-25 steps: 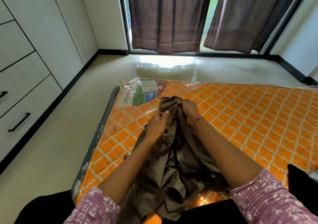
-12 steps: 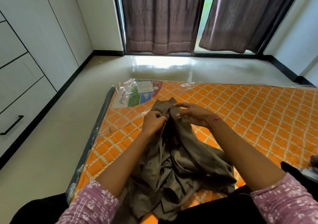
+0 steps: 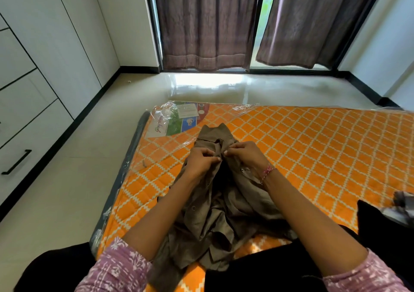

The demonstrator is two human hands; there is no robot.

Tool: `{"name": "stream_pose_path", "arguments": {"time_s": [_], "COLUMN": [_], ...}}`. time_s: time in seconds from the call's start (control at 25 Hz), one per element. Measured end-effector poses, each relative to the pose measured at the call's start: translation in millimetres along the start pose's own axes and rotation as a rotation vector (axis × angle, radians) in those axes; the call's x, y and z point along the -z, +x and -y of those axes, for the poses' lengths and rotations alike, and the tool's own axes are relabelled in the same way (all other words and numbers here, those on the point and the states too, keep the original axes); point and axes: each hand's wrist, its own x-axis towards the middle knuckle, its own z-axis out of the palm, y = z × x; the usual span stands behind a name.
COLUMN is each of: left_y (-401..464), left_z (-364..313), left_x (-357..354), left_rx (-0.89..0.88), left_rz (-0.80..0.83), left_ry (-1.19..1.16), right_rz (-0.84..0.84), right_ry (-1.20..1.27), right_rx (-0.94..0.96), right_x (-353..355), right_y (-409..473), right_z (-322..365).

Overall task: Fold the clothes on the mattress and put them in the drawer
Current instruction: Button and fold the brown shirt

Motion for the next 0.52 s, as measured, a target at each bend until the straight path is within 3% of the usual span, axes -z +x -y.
{"name": "stream_pose_path", "arguments": {"time_s": [0.08, 0.28, 0.52], "left_y": [-3.4, -9.5, -12.7], "left_z": [2.8, 5.8, 7.1], "left_x": [-1.5, -2.5, -15.4], "left_rx": [0.006, 0.009, 0.025], "left_rz": [-0.003, 0.007, -0.131], "left_ry": [0.018, -0.047, -0.093], "right_rz": [0.006, -0.226, -0.306], "right_ry": [-0.121, -0.346, -0.331], "right_rx": [0.075, 0.232, 0.229], "right_x": [-8.6, -25.7, -34.7], "right_y": [-8.9, -17.4, -20.1], "right_z": [-4.3, -15.4, -20.7]}}
